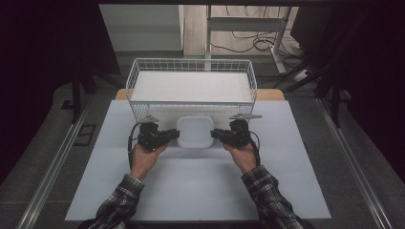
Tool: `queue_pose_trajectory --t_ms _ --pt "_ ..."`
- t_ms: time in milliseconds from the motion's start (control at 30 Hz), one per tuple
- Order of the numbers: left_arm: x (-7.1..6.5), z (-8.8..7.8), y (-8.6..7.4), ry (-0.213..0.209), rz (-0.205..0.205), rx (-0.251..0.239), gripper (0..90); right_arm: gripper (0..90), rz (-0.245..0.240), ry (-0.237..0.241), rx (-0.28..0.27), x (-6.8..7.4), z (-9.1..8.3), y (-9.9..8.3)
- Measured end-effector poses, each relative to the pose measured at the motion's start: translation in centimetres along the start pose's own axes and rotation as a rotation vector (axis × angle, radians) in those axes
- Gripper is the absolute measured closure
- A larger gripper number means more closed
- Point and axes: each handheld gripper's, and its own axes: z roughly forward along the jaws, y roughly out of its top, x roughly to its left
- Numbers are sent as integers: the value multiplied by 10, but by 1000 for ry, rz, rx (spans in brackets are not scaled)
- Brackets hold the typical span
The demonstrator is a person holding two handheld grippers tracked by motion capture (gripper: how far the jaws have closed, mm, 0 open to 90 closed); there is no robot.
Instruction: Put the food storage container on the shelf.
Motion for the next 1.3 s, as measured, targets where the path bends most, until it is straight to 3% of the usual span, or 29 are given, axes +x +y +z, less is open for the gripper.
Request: queue_pose_trajectory --t_ms 300,467,567,600,633,700,767,833,867,933,1033,1100,1133,1167,1300 --pt "9 12 1 7 -17 34 787 772 26 -11 24 -10 12 -2" --pt "13 15 2 -4 -26 13 775 763 30 -14 15 -14 15 0" --pt "12 17 3 13 -4 3 741 750 25 -17 11 -14 16 1" --pt "9 20 3 52 38 -12 720 723 16 -28 2 -13 18 2" --pt "8 22 3 71 47 -20 700 706 2 -37 -2 -13 20 3" --pt "9 25 2 77 32 -44 668 670 -19 -59 -2 -12 24 3" --pt "10 26 2 92 31 -58 650 649 -8 -55 -12 -14 25 3" --pt "10 27 2 106 37 -58 610 642 -10 -65 -23 -15 26 3" --pt "10 28 3 127 48 -73 593 604 -38 -101 -36 -14 27 4" --pt "12 30 4 146 55 -83 559 578 -46 -137 -45 -12 28 6" --pt "12 31 6 158 61 -87 530 569 -48 -158 -58 -11 30 7" --pt "9 33 11 195 80 -80 516 566 -40 -169 -63 -11 31 8" --pt "9 33 11 195 80 -80 494 570 -35 -164 -60 -11 30 9" --pt "4 30 13 198 109 -71 470 580 -40 -153 -60 -10 29 10" --pt "-4 27 13 168 107 -62 369 628 -62 -129 -60 -7 24 11"
